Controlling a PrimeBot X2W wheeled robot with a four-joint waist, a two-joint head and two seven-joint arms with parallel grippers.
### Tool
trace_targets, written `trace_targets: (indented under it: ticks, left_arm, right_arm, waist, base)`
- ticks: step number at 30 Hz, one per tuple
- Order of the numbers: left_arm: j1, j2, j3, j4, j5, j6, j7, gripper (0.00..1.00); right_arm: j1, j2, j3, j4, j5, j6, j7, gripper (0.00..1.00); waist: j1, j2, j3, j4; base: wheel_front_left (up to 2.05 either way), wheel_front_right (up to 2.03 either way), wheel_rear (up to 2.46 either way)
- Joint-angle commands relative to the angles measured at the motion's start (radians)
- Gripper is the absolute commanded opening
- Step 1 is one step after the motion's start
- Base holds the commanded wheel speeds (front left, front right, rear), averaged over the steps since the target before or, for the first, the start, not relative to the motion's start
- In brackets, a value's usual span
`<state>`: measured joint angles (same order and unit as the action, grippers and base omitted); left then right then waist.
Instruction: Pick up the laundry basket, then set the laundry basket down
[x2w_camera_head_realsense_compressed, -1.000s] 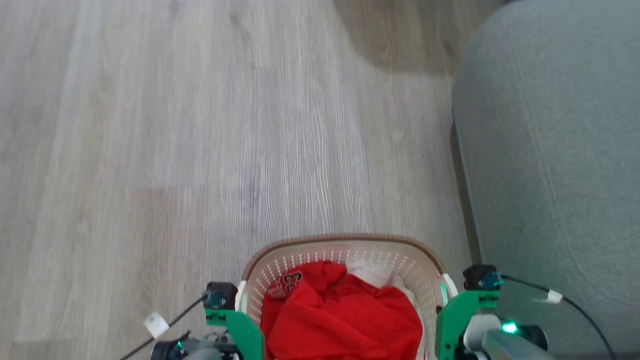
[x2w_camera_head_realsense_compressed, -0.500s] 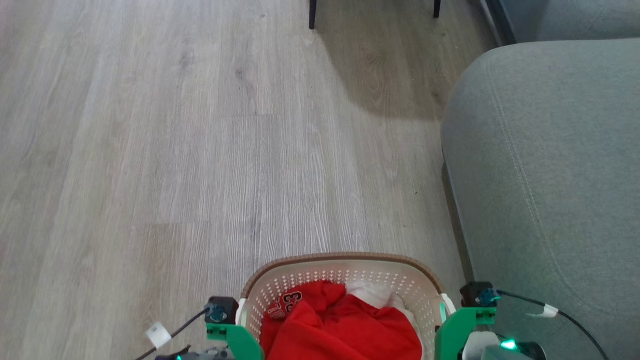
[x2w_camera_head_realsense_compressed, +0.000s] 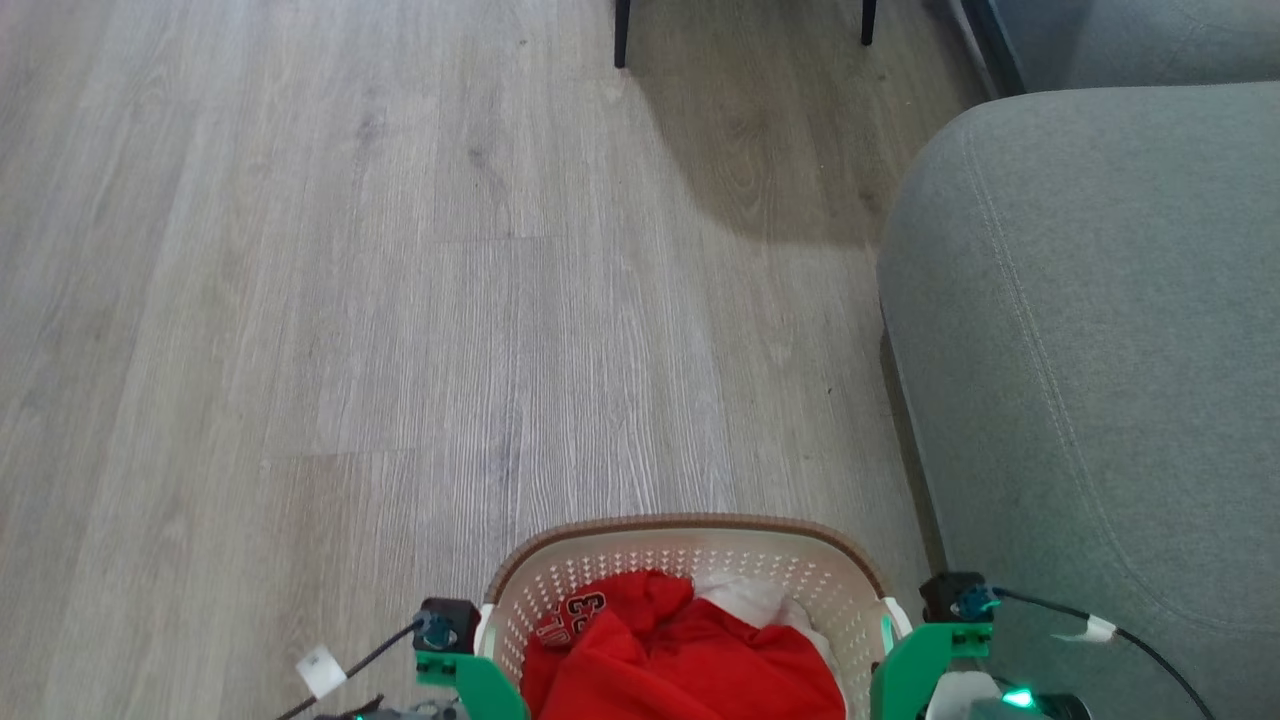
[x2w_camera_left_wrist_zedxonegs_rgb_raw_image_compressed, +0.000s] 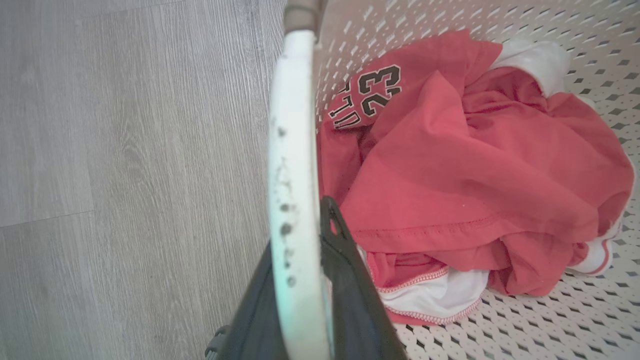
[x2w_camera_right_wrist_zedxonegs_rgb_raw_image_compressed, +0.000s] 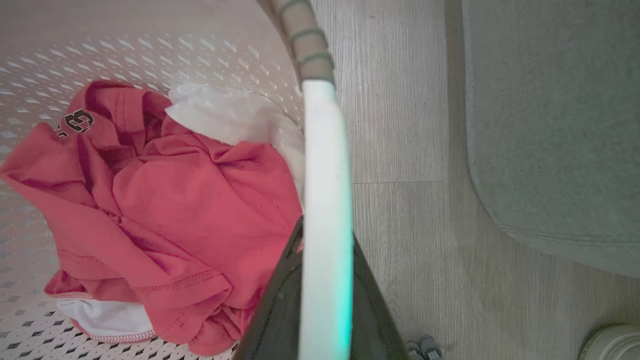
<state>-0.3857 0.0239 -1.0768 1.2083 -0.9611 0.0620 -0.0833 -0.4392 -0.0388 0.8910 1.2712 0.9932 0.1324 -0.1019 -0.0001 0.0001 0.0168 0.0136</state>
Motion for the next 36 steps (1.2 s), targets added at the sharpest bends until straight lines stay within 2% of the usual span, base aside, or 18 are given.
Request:
trace_targets:
  ticks: [1,24,36]
  left_arm:
    - [-0.021,0.026,0.007,0.001,-0.005,0.012,-0.006,0.00]
    - [-0.042,0.026,-0.033,0.003,-0.051,0.022,-0.013,0.00]
    - [-0.113,0.026,-0.037,0.010,-0.070,0.029,-0.042,0.00]
  right_arm:
    - [-0.015,-0.011,0.018,-0.004,0.008,-0.002,-0.020,0.00]
    - [-0.052,-0.011,0.091,0.006,0.071,-0.002,-0.045,0.00]
    - [-0.153,-0.011,0.114,0.013,0.087,-0.002,-0.066,0.00]
  waist:
    - [0.0001,-0.0001,-0.001,0.000]
    - [0.0001,-0.0001,0.025,-0.006]
    - [0.0001,-0.0001,0.120,-0.011]
  base:
    - [0.00,0.00,0.00]
    - [0.00,0.00,0.00]
    - [0.00,0.00,0.00]
